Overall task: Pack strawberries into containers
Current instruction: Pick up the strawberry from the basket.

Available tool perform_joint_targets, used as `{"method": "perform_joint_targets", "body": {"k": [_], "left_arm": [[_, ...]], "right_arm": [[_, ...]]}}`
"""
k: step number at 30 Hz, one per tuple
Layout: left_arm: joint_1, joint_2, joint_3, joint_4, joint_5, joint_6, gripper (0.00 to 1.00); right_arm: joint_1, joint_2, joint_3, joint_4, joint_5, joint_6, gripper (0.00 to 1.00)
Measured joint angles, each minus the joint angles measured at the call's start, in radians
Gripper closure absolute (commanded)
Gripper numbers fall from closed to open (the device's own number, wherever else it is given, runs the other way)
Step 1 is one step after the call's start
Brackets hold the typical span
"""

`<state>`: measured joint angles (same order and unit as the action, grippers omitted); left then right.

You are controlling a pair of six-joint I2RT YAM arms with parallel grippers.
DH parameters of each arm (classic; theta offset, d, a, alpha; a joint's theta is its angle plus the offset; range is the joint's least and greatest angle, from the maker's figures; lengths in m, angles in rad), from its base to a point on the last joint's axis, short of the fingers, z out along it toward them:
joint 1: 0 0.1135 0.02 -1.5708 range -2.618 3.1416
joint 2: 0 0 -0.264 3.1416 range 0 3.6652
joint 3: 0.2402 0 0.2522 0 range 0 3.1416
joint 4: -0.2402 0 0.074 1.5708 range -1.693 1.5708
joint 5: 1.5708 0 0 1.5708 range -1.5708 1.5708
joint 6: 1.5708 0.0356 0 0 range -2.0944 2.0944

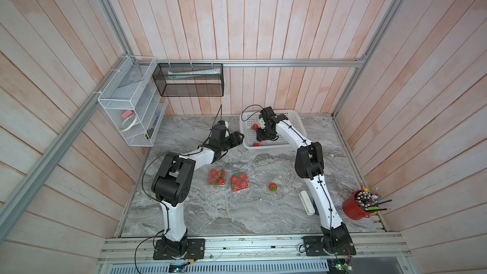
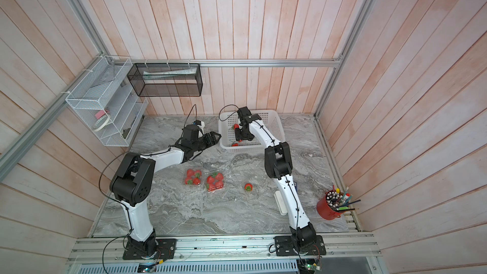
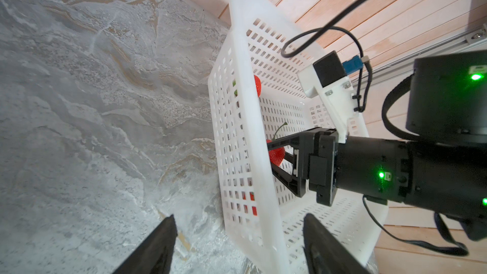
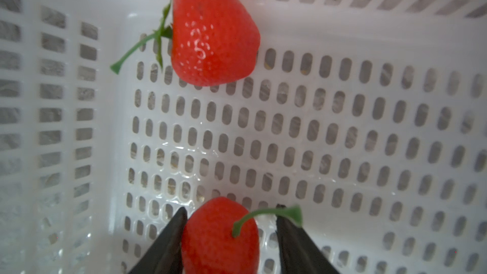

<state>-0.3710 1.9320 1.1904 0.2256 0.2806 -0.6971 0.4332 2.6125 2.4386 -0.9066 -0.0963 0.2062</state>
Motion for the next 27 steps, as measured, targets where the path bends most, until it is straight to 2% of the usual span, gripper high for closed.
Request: {"method": "perform_joint_targets", "body": {"k": [13,17,22,27], "left_arm": [[0.005,-0.016,-0.014,0.006,0.0,-0.003,0.22],[0.005,-0.048,-0.032,0.006,-0.001,-0.003,0.22],[0.005,-0.143,-0.072,-0.001,-0.012,-0.003,0.22],[0.005,-0.253,-0.114,-0.004,-0.04,-0.002,0.22]], "right_arm": [[0.0,-0.004,0.001,-0.007,-0.022,0.01,0.68],[0.0,-0.045,-0.012,-0.01,-0.029,0.01,0.7],[0.002,-0.219,-0.09,-0.006,-0.023,0.01,0.71],[0.026,-0.522,-0.326,0.055,0.01,0.013,0.71]]}}
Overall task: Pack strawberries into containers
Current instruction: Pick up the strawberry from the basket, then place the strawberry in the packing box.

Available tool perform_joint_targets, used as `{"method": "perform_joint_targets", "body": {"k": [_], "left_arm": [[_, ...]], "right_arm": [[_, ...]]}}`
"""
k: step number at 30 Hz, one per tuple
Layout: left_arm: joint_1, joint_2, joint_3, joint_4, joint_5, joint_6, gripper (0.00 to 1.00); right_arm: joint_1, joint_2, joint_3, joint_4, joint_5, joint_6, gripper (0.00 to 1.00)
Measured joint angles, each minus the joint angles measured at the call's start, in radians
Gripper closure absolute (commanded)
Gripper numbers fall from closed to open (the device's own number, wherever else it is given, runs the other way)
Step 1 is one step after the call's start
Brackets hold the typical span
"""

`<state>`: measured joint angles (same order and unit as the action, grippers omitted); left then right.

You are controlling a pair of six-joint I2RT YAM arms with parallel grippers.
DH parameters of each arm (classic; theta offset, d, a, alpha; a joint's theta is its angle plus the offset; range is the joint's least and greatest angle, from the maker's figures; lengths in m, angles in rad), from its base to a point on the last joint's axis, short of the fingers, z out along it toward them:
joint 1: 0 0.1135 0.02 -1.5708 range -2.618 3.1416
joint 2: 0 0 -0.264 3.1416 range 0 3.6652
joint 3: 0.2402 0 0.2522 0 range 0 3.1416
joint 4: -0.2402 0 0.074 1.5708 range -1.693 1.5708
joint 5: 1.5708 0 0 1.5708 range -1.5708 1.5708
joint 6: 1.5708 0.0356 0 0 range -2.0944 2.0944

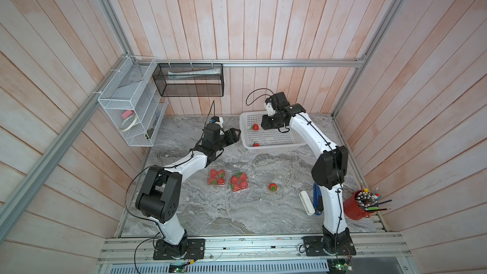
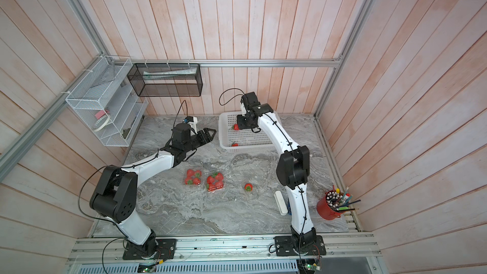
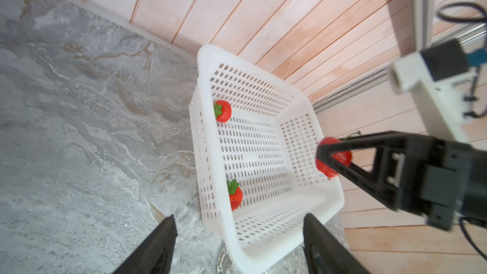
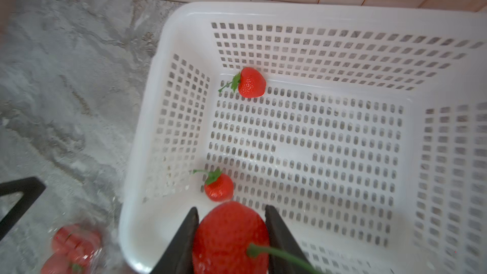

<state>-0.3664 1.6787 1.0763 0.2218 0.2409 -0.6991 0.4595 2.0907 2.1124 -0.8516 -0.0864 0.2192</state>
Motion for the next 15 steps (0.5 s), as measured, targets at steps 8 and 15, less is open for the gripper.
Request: {"method": "perform_joint_targets", "body": {"k": [8,15], "left_arm": [[0.0,-0.123,-0.099,-0.029,-0.043,-0.001,0.22],[-0.002,-0.147,-0.132,-0.058,-0.068,-0.001,0.22]], "right_arm": [[0.097,-0.478,-0.63,0.111,0.029,0.083,0.68],[0.128,-0.66,-1.071,0.154,0.006,0.21,0.67]]}}
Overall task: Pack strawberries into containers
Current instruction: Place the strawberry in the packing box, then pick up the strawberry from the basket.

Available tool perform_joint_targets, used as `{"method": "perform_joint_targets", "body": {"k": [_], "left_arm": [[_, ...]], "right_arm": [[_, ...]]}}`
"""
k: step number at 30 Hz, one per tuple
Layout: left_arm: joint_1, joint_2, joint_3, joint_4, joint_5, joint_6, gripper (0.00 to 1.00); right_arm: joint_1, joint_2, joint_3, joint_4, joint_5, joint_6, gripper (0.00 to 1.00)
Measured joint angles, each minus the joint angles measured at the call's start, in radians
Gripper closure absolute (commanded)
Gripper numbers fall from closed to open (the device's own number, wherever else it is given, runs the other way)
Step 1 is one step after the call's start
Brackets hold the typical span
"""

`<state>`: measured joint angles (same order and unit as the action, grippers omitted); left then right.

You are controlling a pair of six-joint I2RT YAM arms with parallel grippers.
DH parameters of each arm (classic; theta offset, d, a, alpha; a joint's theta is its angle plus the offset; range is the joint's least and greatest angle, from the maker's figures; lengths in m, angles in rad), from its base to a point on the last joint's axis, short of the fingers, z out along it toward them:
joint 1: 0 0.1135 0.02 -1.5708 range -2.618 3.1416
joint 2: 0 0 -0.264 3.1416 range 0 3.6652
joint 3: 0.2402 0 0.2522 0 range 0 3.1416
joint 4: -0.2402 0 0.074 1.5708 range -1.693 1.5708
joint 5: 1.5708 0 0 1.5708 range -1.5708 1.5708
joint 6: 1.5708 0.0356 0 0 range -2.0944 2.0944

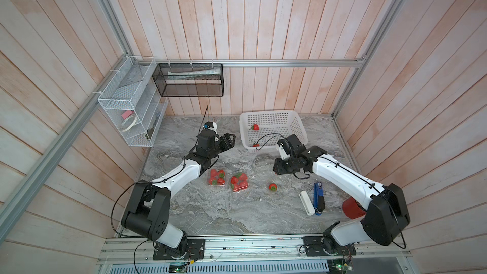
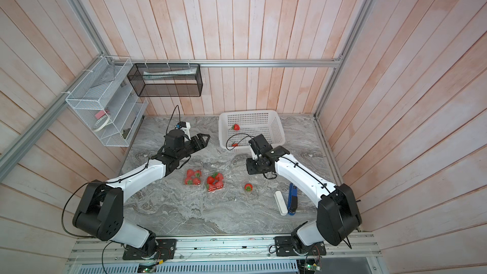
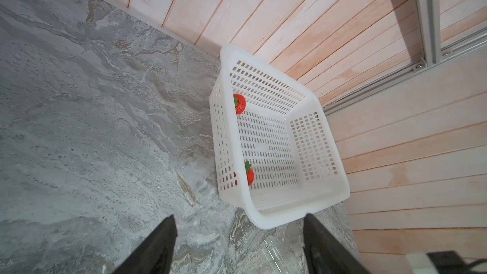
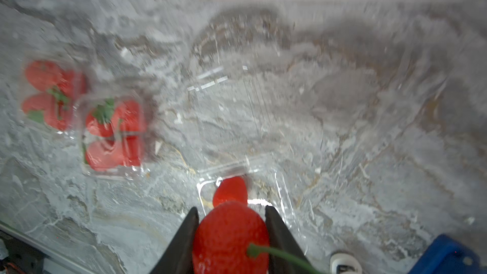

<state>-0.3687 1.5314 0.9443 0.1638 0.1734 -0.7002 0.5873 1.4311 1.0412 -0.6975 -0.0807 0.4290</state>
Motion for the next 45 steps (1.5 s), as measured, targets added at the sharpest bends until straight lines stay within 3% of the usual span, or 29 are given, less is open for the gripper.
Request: {"method": "perform_joint_targets", "body": {"k": [6,9,12,19,28,36,41,45], "left_arm": [[-0.011,0.0,0.0,-0.001,-0.017,0.0,0.22],[-0.016,0.0,0.0,-0.003,-0.021,0.0,0.22],[-0.019,0.003,0.0,-0.003,-0.021,0.0,0.22],[-0.021,0.052,0.029,-0.005,-0.021,0.002,0.18],[-0.024,0.233,0.196,-0.011,-0.006,0.033,0.14],[-0.025,0.397,0.334,-0.02,0.041,0.064,0.21],[-0.025,0.441,0.347,-0.015,0.076,0.063,0.36],[-0.025,0.474,0.364,-0.015,0.097,0.066,0.42]], "right_arm": [[0.023,-0.011,-0.138,0.042,-0.037,0.067,0.6],[0.039,0.007,-0.142,0.071,-0.048,0.086,0.43],[0.043,0.028,-0.143,0.085,-0.048,0.094,0.33],[0.039,0.036,-0.071,0.036,-0.005,0.075,0.28],[-0.077,0.134,0.33,0.064,0.031,-0.032,0.25],[-0.165,0.557,0.747,0.122,0.014,-0.13,0.28],[-0.171,0.857,1.046,0.094,-0.003,-0.177,0.28],[-0.171,1.035,1.244,0.071,-0.011,-0.199,0.26]]}}
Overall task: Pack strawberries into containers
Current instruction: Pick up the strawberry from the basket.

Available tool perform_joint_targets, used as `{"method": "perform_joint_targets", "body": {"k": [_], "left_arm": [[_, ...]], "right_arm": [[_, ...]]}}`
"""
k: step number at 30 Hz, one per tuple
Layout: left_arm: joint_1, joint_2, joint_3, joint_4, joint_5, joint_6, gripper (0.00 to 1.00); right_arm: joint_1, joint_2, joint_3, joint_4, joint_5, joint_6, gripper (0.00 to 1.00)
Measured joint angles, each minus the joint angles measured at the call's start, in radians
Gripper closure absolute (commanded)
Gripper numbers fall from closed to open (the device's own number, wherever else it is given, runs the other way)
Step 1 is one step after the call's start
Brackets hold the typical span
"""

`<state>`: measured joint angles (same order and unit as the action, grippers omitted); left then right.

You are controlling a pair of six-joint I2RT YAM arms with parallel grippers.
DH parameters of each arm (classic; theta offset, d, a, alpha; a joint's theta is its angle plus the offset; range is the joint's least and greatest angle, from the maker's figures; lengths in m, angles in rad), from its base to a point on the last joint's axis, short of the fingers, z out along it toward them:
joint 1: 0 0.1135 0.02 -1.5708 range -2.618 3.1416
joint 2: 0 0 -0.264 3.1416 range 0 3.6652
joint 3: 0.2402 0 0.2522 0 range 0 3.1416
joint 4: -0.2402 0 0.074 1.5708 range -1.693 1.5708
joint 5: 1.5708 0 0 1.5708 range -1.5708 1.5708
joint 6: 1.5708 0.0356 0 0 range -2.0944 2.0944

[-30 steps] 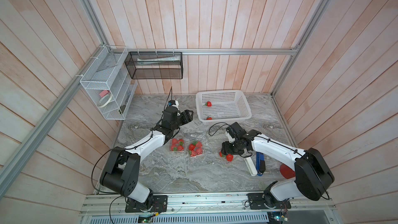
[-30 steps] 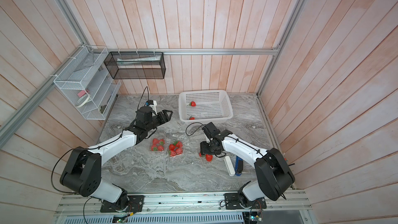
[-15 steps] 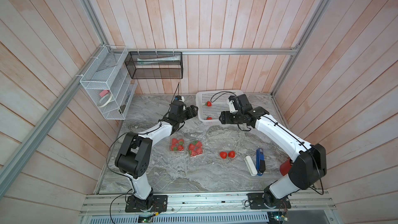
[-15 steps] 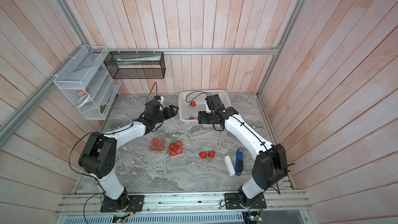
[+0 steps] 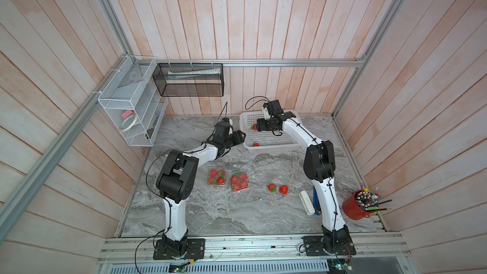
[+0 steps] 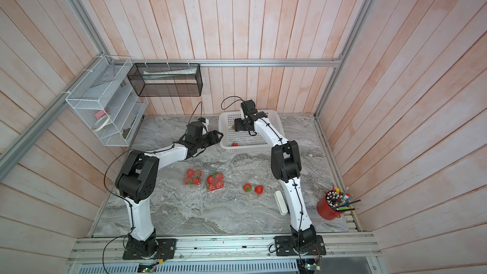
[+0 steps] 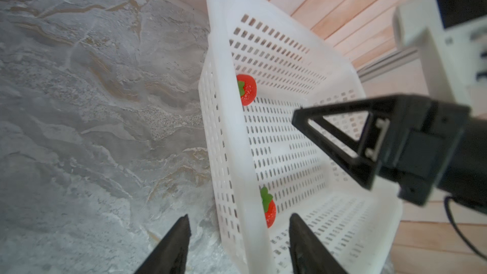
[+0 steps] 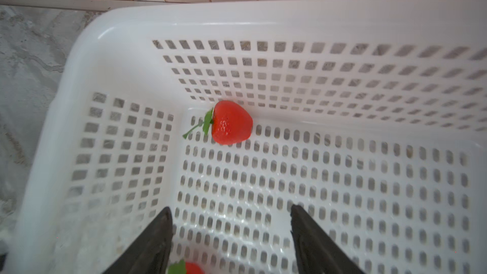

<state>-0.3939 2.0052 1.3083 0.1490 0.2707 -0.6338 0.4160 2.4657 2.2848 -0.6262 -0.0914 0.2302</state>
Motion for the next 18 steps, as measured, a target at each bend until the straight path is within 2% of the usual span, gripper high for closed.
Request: {"method": "perform_joint_targets", "body": {"k": [6,8,11,18], "left_arm": [[-0.002,0.029,0.018,-0.001,0.024,0.0,0.44],[-0.005,0.034,0.025,-0.001,0.035,-0.009,0.53],[-0.014,0.035,0.029,-0.002,0.043,-0.014,0.61],[-0.051,0.035,0.032,-0.008,0.061,-0.013,0.63]], "right_arm": [[-0.002,0.15,0.198,-0.011,-0.004,-0.021,0.2],[-0.004,0.159,0.205,-0.001,-0.008,-0.023,0.17],[-0.008,0.178,0.213,0.029,-0.015,-0.026,0.16],[-0.013,0.243,0.216,0.052,-0.019,-0.034,0.17]]}}
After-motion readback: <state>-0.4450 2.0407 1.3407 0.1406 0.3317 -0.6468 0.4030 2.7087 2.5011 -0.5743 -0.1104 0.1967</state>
